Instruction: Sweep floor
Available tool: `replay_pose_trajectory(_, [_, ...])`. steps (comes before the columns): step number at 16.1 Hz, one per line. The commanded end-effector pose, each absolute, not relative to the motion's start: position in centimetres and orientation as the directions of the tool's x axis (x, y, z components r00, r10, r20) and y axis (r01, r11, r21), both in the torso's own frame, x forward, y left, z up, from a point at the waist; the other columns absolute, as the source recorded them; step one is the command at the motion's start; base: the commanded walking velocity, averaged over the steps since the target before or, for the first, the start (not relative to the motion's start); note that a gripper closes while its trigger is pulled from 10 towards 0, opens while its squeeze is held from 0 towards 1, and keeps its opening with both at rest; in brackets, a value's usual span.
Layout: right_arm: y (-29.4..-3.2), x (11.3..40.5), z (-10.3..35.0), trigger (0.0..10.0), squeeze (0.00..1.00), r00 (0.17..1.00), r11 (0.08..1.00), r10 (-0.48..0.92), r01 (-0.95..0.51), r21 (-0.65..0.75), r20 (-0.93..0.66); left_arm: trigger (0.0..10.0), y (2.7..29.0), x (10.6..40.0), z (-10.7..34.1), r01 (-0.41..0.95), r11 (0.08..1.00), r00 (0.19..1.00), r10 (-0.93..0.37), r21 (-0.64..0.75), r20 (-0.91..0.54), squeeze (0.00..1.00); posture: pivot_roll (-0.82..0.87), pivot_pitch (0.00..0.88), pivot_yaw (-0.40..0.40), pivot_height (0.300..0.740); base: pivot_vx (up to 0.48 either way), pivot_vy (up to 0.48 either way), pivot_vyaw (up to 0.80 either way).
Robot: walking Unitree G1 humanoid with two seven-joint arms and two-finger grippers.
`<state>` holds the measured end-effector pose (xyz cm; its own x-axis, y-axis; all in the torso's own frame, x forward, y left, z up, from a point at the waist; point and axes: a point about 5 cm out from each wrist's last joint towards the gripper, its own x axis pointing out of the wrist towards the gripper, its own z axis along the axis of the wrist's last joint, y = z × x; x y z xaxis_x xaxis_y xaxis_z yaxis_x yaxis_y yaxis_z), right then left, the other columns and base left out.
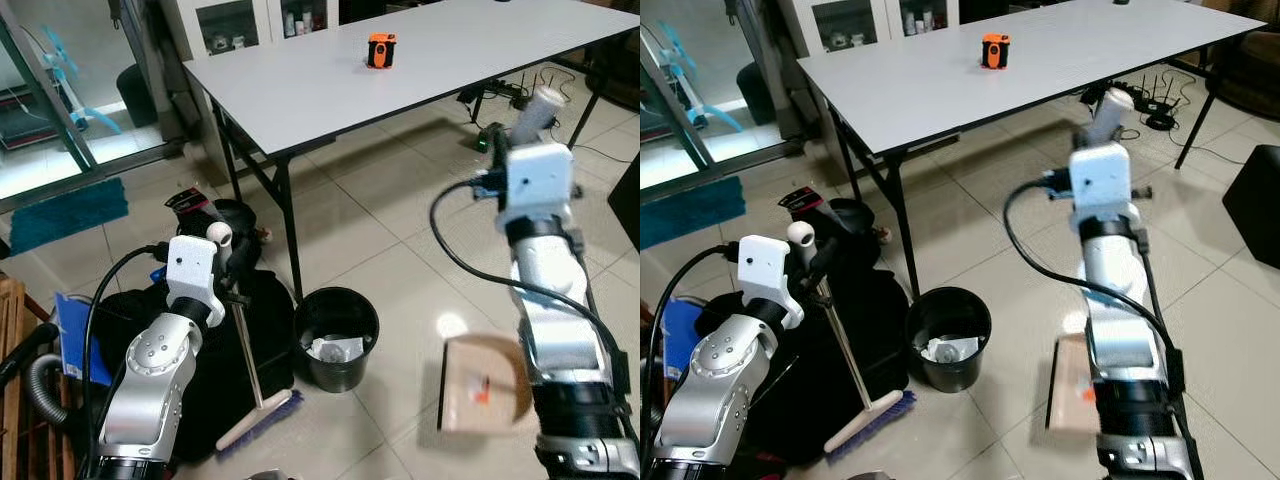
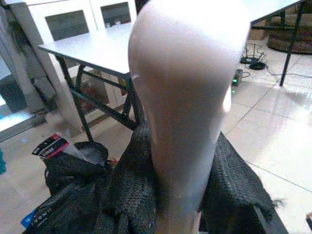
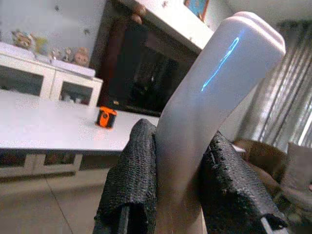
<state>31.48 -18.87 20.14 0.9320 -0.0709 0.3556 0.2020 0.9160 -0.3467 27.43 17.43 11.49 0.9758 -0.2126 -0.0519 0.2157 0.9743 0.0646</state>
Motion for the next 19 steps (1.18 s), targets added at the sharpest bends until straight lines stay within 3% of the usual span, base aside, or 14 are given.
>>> replay_pose_trajectory(1, [-18.7, 31.1, 20.7, 10.0, 0.0, 0.924, 0.93, -0.082, 0.206, -0.305, 0.374, 10.0, 17.8, 27.5, 12.3, 0.208, 0.974, 0.978, -0.206, 0.086, -0.028, 0.0, 0.03, 0.0, 0.073, 0.74, 0.0, 0.0, 0.0])
replay_pose_trajectory(3, [-18.6, 30.7, 19.5, 10.0, 0.0, 0.945, 0.956, -0.094, 0.173, -0.236, 0.313, 10.0, 17.8, 27.3, 12.2, 0.204, 0.975, 0.979, -0.202, 0.082, -0.032, 0.0, 0.03, 0.0, 0.072, 0.74, 0.0, 0.0, 0.0])
replay_pose_trajectory(12, [-17.9, 30.2, 18.5, 10.0, 0.0, 0.964, 0.973, -0.072, 0.125, -0.194, 0.258, 10.0, 17.7, 27.2, 12.2, 0.203, 0.976, 0.979, -0.201, 0.075, -0.037, 0.0, 0.03, 0.0, 0.072, 0.74, 0.0, 0.0, 0.0])
replay_pose_trajectory(19, [-17.7, 30.2, 18.3, 10.0, 0.0, 0.966, 0.977, -0.08, 0.125, -0.174, 0.244, 10.0, 17.7, 27.3, 12.3, 0.205, 0.976, 0.978, -0.203, 0.077, -0.038, 0.0, 0.03, 0.0, 0.078, 0.74, -0.264, 0.0, 0.0])
